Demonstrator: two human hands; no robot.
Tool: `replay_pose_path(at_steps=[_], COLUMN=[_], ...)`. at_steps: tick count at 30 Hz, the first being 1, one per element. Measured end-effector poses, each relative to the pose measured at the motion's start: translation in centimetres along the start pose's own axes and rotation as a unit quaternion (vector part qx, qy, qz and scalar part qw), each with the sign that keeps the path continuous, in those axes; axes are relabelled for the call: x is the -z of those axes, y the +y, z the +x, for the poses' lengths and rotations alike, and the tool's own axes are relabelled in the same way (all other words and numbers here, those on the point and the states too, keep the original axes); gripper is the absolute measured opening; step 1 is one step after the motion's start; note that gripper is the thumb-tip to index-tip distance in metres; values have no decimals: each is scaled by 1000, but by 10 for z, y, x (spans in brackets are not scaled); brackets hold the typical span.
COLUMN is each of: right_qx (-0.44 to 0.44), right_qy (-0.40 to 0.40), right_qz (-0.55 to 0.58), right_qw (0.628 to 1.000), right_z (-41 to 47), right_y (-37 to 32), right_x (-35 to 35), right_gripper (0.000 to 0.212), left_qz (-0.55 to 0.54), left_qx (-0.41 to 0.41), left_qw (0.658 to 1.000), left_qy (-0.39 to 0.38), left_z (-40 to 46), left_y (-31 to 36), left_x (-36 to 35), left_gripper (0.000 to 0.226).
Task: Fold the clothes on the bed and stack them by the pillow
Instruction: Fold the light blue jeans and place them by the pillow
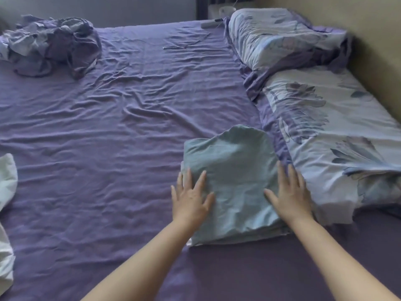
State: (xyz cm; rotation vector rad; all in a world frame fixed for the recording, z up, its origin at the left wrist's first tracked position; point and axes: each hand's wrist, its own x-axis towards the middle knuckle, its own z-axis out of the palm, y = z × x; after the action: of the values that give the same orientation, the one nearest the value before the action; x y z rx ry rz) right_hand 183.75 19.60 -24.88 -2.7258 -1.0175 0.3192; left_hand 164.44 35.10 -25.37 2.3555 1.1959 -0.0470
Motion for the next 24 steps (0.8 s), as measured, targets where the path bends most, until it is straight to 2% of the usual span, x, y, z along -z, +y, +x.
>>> replay_pose_path(at_steps=[2, 4, 7, 13, 15, 17, 20, 24], right_qx=[78, 112, 89, 55, 27, 3, 51, 142], right_qy=[20, -30, -112, -182, -159, -93, 21, 10], right_qz=[-106, -148, -126, -144, -155, -142, -70, -59], right_qw=[991, 982, 982, 971, 975, 986, 996, 988], right_z=[-4, -5, -1, 19, 11, -13, -74, -151], right_y=[0, 3, 12, 1, -15, -34, -56, -81], right_x=[-9, -18, -33, -30, -25, -25, -30, -37], right_gripper=[75, 75, 80, 64, 59, 51, 48, 68], left_qz=[54, 90, 106, 111, 110, 87, 28, 74], left_qx=[-53, -57, -50, -33, -29, -16, 22, 21], left_qw=[997, 994, 992, 984, 985, 991, 995, 992], left_qy=[-11, -20, -43, -135, -129, -97, -89, -96], left_z=[-5, -8, -5, 18, 11, -7, -55, -122], left_y=[-6, -15, -24, -25, -18, -12, -14, -36], left_x=[-16, -27, -38, -29, -20, -15, -13, -6], left_gripper=[64, 64, 65, 69, 67, 64, 64, 61])
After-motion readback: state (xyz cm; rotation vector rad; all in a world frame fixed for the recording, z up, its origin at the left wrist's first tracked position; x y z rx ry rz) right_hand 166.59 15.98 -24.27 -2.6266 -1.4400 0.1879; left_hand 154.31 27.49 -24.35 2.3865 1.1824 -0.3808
